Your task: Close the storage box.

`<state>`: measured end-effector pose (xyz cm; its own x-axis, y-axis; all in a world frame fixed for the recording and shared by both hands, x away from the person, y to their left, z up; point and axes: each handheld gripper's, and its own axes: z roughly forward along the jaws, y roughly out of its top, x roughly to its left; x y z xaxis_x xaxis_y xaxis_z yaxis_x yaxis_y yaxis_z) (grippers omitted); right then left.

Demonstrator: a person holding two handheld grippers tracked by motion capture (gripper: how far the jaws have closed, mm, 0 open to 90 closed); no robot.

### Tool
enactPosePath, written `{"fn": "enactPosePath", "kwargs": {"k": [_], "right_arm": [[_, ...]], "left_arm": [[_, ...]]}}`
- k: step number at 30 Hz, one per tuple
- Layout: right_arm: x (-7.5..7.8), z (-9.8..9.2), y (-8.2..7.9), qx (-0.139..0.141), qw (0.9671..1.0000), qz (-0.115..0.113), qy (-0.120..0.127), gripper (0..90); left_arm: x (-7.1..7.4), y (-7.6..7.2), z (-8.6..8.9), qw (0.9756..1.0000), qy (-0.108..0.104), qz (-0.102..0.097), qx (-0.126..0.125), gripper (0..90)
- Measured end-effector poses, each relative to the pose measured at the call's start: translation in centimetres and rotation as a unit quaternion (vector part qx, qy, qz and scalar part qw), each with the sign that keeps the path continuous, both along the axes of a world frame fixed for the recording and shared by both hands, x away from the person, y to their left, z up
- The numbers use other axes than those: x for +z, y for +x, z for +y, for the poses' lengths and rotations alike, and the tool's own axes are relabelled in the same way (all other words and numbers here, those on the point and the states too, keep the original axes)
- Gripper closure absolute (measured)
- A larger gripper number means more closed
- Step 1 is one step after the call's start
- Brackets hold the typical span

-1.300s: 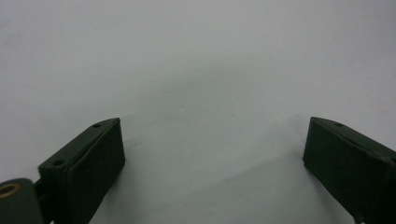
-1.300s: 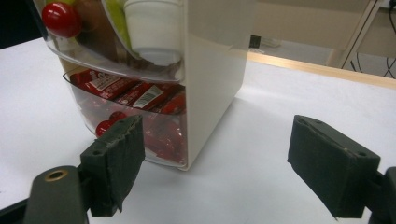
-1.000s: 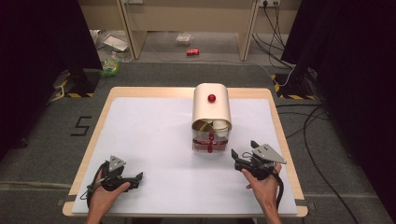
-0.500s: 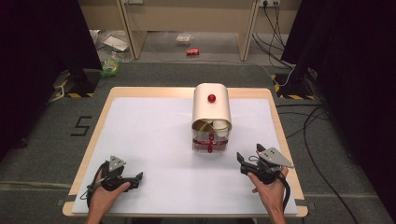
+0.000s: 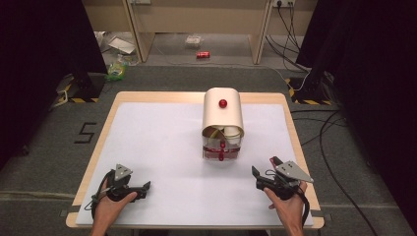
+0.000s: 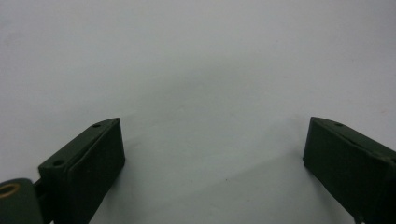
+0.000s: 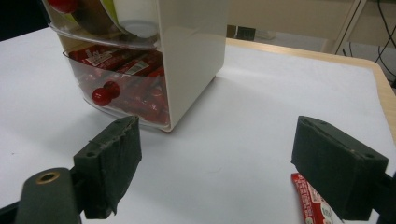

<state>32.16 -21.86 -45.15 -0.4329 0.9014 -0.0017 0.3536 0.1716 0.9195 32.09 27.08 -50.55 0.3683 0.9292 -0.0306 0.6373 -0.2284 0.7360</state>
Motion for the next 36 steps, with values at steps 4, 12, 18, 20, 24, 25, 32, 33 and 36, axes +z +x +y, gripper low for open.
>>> {"fn": "enactPosePath", "kwargs": {"k": [4,12,18,20,24,25,32,33,36], "right_arm": [[-0.1,-0.1,-0.3,0.002,1.0000,0.003,-0.001,16.4],[-0.3,-0.5,-1.1,0.003,0.9999,0.010,-0.003,16.3],[-0.5,-0.9,-1.6,0.004,0.9998,0.017,-0.003,16.3],[-0.6,-1.0,-1.8,0.005,0.9998,0.018,-0.004,16.3],[-0.6,-1.1,-2.2,0.008,0.9997,0.023,-0.006,16.3],[-0.7,-1.2,-2.2,0.009,0.9997,0.020,-0.008,16.3],[-0.8,-1.5,-2.7,0.010,0.9995,0.029,-0.007,16.3],[-0.8,-1.5,-2.8,0.010,0.9995,0.030,-0.006,16.3],[-0.8,-1.7,-3.0,0.010,0.9994,0.032,-0.006,16.3]], "left_arm": [[0.0,0.0,0.0,1.0000,0.000,0.000,0.000,4.6],[0.0,0.0,0.0,1.0000,0.000,0.000,0.000,4.6],[0.0,0.0,0.0,1.0000,0.000,0.000,0.000,4.6],[0.0,0.0,0.0,1.0000,0.000,0.000,0.000,4.6],[0.0,0.0,0.0,1.0000,0.000,0.000,0.000,4.6],[0.0,0.0,0.0,1.0000,0.000,0.000,0.000,4.6],[0.0,0.0,0.0,1.0000,0.000,-0.001,0.000,4.6],[0.0,0.0,0.0,1.0000,0.001,0.000,0.000,4.6],[0.0,0.0,0.0,1.0000,0.000,0.000,0.000,4.6]]}}
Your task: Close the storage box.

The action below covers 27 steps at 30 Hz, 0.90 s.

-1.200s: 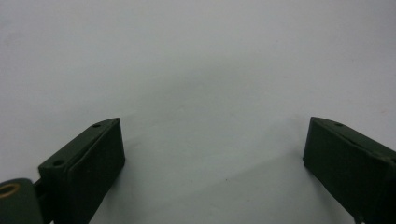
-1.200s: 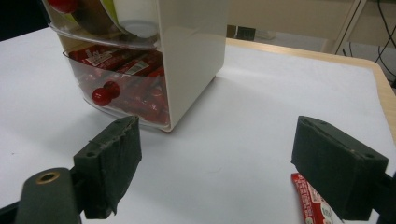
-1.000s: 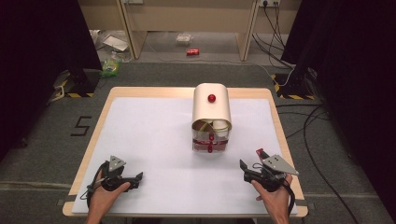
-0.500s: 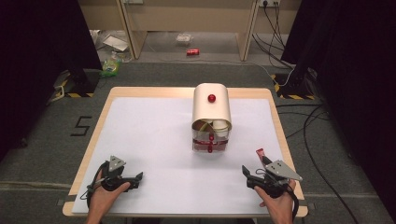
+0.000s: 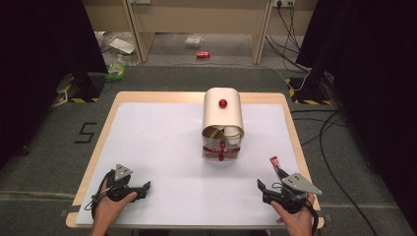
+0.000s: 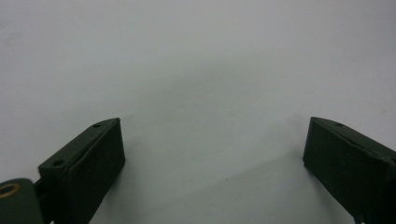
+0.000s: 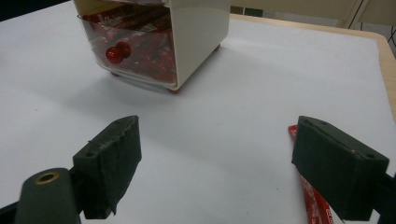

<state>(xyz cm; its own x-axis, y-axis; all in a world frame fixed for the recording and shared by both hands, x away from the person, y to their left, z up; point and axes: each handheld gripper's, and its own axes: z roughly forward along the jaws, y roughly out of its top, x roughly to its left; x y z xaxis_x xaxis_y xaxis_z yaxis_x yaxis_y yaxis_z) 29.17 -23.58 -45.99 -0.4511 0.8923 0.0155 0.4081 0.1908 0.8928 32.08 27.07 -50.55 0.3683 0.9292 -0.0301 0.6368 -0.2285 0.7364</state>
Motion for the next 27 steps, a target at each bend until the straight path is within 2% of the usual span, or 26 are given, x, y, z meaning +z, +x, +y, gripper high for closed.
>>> {"fn": "enactPosePath", "kwargs": {"k": [9,27], "right_arm": [[-0.1,-0.4,-0.6,-0.001,1.0000,0.006,-0.001,16.3],[-0.6,-0.5,-1.7,0.005,0.9995,0.027,-0.018,16.3]], "left_arm": [[0.0,0.0,0.0,1.0000,0.000,0.000,0.000,4.6],[0.0,0.0,0.0,1.0000,0.001,0.000,0.000,4.6]]}}
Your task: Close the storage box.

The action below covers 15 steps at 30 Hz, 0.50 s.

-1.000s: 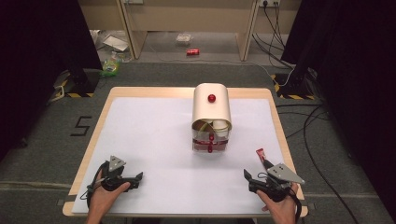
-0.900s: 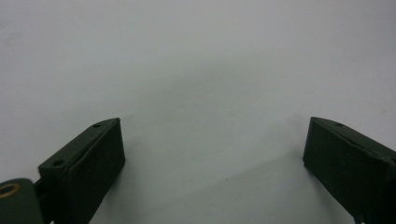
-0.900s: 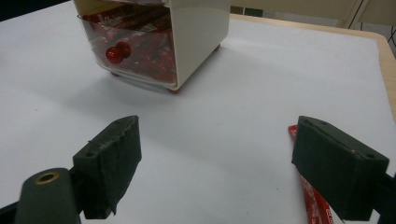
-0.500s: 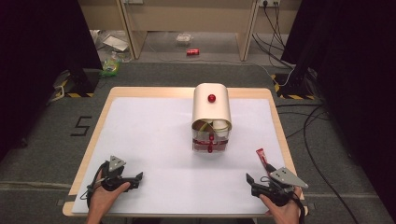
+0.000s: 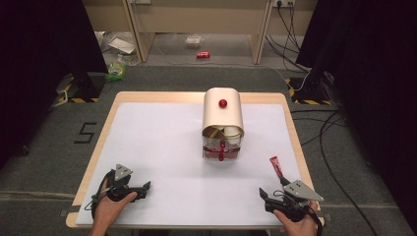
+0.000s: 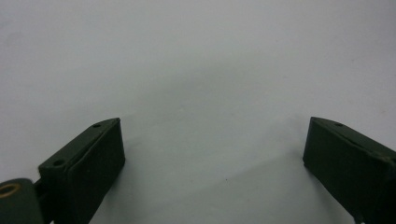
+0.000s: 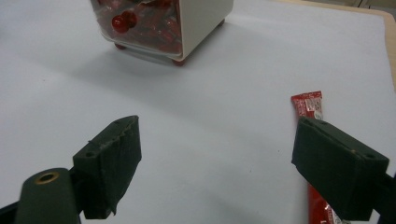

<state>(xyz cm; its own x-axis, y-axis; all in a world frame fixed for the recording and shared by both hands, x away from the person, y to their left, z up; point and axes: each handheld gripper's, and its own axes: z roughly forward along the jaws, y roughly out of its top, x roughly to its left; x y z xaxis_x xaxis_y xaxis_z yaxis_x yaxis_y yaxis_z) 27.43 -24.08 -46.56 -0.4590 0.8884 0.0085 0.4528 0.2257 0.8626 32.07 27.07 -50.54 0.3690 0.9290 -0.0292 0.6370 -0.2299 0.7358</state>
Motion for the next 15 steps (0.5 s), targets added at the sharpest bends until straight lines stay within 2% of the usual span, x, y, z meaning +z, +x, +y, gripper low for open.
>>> {"fn": "enactPosePath", "kwargs": {"k": [4,15], "right_arm": [[-0.16,-0.24,-0.41,0.002,1.0000,0.003,-0.004,16.2],[-0.88,-0.71,-1.08,0.007,0.9991,0.038,-0.017,16.0]], "left_arm": [[0.00,0.00,0.00,1.0000,0.000,0.000,0.000,4.6],[0.00,0.00,0.00,1.0000,0.000,0.000,0.000,4.6]]}}
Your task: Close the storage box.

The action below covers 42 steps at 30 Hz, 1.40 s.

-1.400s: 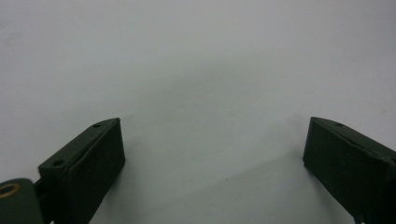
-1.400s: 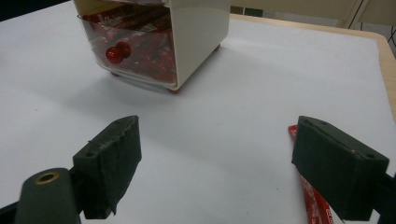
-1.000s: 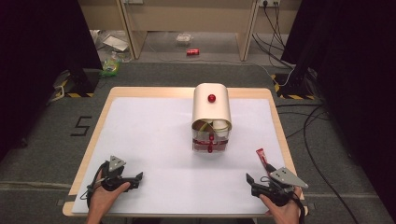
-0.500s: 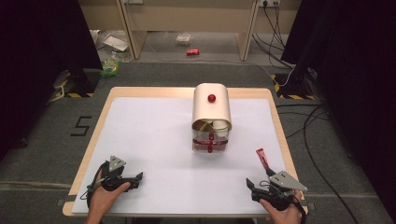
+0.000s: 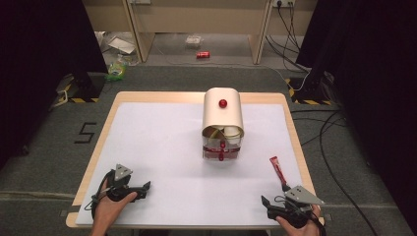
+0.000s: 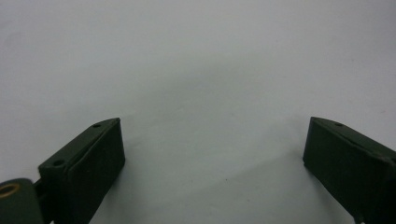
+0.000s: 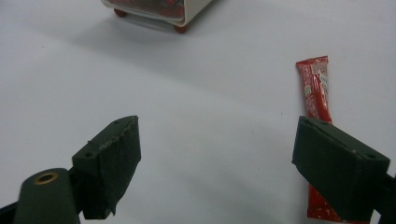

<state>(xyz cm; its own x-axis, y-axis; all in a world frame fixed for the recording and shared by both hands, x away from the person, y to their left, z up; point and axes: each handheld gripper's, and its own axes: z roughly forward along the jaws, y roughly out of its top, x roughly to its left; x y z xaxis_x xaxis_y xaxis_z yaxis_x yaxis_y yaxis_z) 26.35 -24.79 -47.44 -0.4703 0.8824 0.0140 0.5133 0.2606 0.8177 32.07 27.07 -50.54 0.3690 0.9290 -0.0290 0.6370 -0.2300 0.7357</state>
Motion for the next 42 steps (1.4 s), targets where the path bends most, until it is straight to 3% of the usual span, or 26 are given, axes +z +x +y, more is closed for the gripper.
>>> {"fn": "enactPosePath", "kwargs": {"k": [25,30,32,42], "right_arm": [[-1.1,-0.5,-1.2,0.017,0.9990,0.035,-0.023,16.0],[-1.8,-0.2,-1.3,0.029,0.9963,0.070,-0.041,15.6],[-2.0,-0.1,-1.3,0.034,0.9957,0.070,-0.050,14.7],[-2.1,-0.1,-1.4,0.033,0.9961,0.066,-0.047,14.5]], "left_arm": [[0.0,0.0,0.0,1.0000,0.000,0.000,0.000,4.6],[0.0,0.0,0.0,1.0000,0.000,0.000,0.000,4.6],[0.0,0.0,0.0,1.0000,0.000,0.000,0.000,4.6],[0.0,0.0,0.0,1.0000,0.000,0.000,0.000,4.6]]}}
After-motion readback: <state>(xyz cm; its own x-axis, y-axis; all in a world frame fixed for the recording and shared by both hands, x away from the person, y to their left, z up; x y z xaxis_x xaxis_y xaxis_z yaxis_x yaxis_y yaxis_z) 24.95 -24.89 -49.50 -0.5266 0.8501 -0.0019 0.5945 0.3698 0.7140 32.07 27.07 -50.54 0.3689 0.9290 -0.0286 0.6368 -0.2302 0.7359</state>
